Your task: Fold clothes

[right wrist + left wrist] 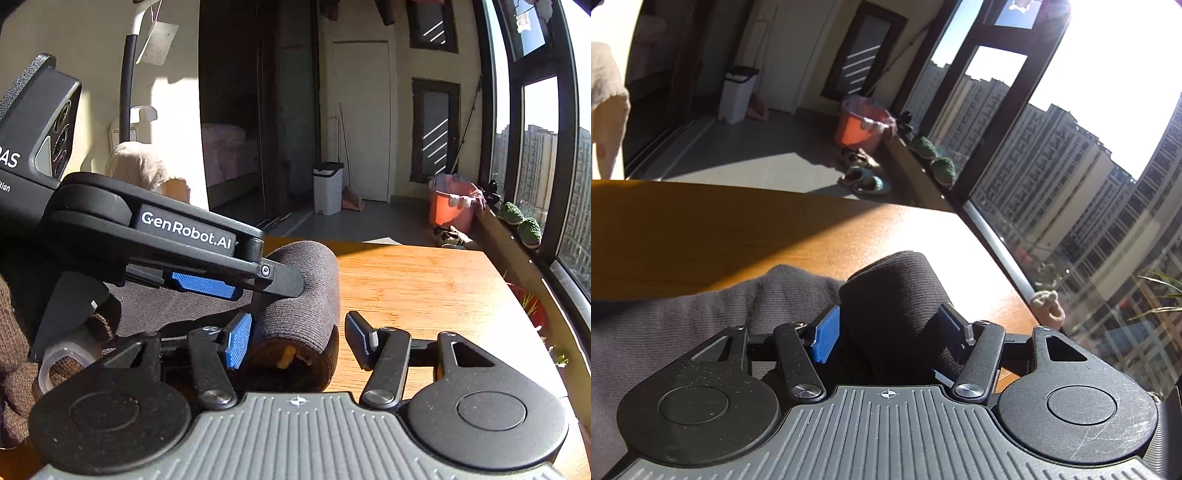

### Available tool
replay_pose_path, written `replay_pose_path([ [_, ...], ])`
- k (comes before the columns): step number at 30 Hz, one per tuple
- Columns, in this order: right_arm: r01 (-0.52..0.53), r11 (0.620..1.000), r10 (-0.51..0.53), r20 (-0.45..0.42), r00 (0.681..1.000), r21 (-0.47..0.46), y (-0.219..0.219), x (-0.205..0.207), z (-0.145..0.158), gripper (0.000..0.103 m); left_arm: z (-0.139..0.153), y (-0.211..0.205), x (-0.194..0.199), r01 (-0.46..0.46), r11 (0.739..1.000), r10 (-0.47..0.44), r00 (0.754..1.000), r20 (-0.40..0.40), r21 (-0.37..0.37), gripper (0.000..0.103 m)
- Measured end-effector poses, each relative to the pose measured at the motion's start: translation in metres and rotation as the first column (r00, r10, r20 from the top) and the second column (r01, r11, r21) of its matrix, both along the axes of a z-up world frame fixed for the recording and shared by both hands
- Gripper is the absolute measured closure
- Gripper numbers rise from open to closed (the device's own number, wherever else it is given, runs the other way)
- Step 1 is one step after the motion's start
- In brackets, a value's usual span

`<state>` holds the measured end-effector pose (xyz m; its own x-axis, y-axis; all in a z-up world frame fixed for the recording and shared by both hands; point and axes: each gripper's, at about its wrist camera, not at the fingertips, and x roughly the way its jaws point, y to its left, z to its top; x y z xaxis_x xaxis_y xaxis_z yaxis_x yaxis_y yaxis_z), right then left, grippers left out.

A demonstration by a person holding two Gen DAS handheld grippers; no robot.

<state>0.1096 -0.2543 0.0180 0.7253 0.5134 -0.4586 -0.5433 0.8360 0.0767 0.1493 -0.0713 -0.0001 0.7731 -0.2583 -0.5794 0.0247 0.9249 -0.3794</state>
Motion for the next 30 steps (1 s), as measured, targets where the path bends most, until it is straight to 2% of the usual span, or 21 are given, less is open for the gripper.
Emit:
replay_pose_path([
  [2,-0.009,0.999,0.011,-0.043,0.999,0.049,-0.003,0.006,-0.004,0.031,-0.001,0.002,0.001,-0.006,1.000,0.006,1.000,-0.003,-0.006,0.035],
  [5,-0.015,0.995,0.024,-0.091,0.996,0.102,-0.005,0.011,-0.011,0.032,-0.006,0.006,0.000,-0.022,0.998,0.021,1.000,-0.017,-0.055,0.033],
  [6,0.000,0.994,0.011,-0.098,0.995,0.112,-0.007,0.012,-0.013,0.048,-0.006,0.006,0.000,-0.026,0.998,0.025,1.000,-0.017,-0.060,0.033],
  [7,0.011,0.993,0.002,-0.104,0.995,0.120,-0.011,0.013,-0.013,0.055,-0.006,0.006,0.000,-0.026,0.998,0.025,1.000,-0.009,-0.057,0.033],
  [10,0.004,0.991,0.013,-0.124,0.992,0.134,-0.021,0.015,-0.013,0.061,-0.003,0.001,0.003,-0.005,0.998,0.005,1.000,0.004,-0.056,0.033],
  [12,0.007,0.998,-0.004,-0.053,0.999,0.056,-0.019,0.009,-0.009,0.061,0.002,-0.003,0.004,0.003,0.998,-0.002,1.000,0.014,-0.060,0.034],
  [14,0.023,0.997,-0.020,0.056,0.998,-0.068,-0.012,0.000,-0.005,0.062,0.009,-0.007,0.004,0.010,0.998,-0.008,0.999,0.032,-0.066,0.034],
  [16,0.033,0.979,-0.002,0.150,0.989,-0.202,0.002,-0.009,-0.005,0.061,0.016,-0.011,0.003,0.021,0.998,-0.018,0.998,0.058,-0.062,0.033],
  [18,0.027,0.956,0.031,0.195,0.980,-0.291,0.014,-0.014,-0.006,0.061,0.021,-0.016,0.003,0.025,0.999,-0.022,0.997,0.075,-0.046,0.032],
  [20,0.025,0.931,0.066,0.234,0.970,-0.365,0.026,-0.020,-0.011,0.061,0.023,-0.021,0.005,0.019,1.000,-0.019,0.997,0.076,-0.004,0.031],
  [23,0.020,0.905,0.109,0.277,0.955,-0.425,0.036,-0.029,-0.017,0.060,0.016,-0.026,0.009,-0.016,0.990,0.008,0.999,0.052,0.139,0.028],
  [25,-0.009,0.918,0.117,0.250,0.961,-0.397,0.032,-0.027,-0.016,0.058,0.010,-0.024,0.008,-0.028,0.980,0.020,0.999,0.043,0.198,0.026],
  [27,-0.056,0.944,0.126,0.200,0.972,-0.324,0.021,-0.021,-0.009,0.054,0.004,-0.018,0.010,-0.045,0.975,0.041,0.999,0.024,0.218,0.026],
  [28,-0.081,0.958,0.131,0.170,0.977,-0.275,0.013,-0.018,-0.004,0.052,0.001,-0.015,0.011,-0.053,0.973,0.052,0.999,0.011,0.226,0.028],
  [30,-0.122,0.978,0.141,0.107,0.984,-0.167,-0.008,-0.013,0.006,0.039,-0.010,-0.010,0.012,-0.065,0.966,0.075,0.997,-0.031,0.250,0.037],
])
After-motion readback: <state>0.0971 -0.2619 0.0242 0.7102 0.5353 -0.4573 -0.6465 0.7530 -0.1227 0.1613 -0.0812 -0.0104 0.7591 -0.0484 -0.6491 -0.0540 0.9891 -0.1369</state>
